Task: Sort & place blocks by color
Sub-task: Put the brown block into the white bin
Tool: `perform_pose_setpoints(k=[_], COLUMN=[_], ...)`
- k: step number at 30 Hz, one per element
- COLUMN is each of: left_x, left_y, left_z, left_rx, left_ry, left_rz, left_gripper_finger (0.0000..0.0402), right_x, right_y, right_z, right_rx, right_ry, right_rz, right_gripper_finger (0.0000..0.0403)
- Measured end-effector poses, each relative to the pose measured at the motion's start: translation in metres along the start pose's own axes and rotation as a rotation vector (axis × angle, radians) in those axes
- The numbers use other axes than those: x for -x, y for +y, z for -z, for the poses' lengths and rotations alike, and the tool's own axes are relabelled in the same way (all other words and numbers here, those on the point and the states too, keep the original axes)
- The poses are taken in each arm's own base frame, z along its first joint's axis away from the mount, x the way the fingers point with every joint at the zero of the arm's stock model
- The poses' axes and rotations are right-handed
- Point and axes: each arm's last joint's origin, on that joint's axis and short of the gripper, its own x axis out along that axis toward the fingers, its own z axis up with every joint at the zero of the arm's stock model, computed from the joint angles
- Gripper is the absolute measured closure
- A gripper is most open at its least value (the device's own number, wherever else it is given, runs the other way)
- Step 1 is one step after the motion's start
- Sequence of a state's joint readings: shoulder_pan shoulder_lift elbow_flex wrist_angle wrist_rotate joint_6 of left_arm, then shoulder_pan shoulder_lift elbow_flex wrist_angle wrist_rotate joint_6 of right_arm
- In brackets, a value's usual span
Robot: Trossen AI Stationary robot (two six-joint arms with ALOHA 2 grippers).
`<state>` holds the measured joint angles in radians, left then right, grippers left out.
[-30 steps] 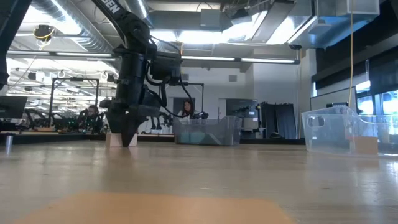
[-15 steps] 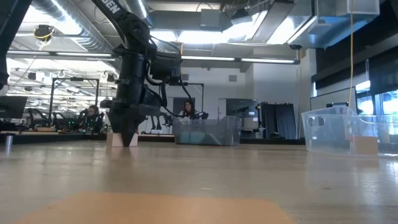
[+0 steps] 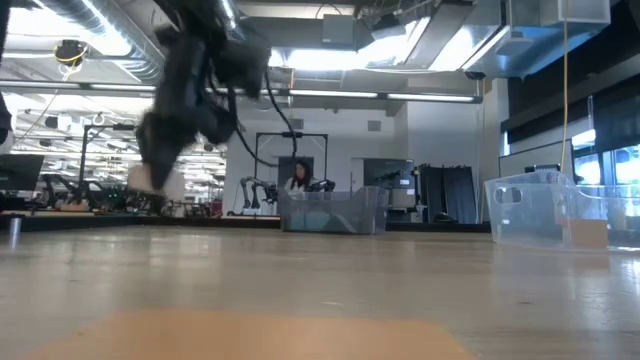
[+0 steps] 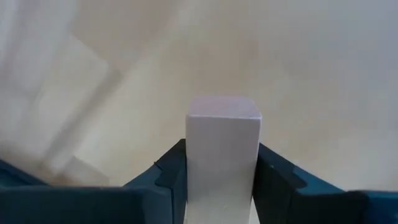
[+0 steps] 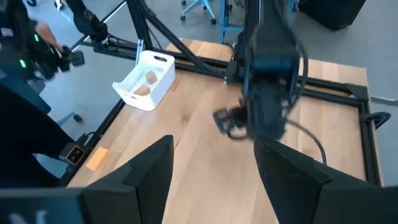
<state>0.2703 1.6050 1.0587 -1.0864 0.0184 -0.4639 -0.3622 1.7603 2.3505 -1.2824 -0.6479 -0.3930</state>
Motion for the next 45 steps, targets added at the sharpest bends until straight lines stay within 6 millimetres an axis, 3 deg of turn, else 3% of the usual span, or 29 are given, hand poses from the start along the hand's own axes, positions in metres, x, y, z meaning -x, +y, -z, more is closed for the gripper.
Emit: perform_pose_setpoints(k=[10,16,25,31,39,45], left_x=[0.072,0.080,0.071,0.051,0.000,-0.023], left_y=[-0.030,-0.052,-0.098,-0.135,-0.163,-0.173], left_z=[0.091,0.146,0.217,0.252,0.264,0.263], left_rx=[-0.230,-0.250,-0.349,-0.343,-0.328,-0.344], left_ry=[-0.094,0.023,0.125,0.092,0.112,0.104], left_rz=[0.332,0.370,0.416,0.449,0.252,0.182], left_gripper_finger=[0.0279,0.0279,0.0279,0.0279,0.0279,0.0279], right_x=[0.000,0.000,0.000,0.000,0.000,0.000], right_y=[0.004,0.005,0.004,0.003,0.003,0.003], right_z=[0.006,0.006,0.005,0.004,0.004,0.004], right_rx=[0.015,0.006,-0.009,0.000,0.003,0.001], right_ry=[0.036,0.038,0.024,0.018,0.018,0.018], right_rz=[-0.071,-0.078,-0.069,-0.066,-0.066,-0.066], right_gripper_finger=[0.0178,0.0178,0.0178,0.0178,0.0178,0.0178])
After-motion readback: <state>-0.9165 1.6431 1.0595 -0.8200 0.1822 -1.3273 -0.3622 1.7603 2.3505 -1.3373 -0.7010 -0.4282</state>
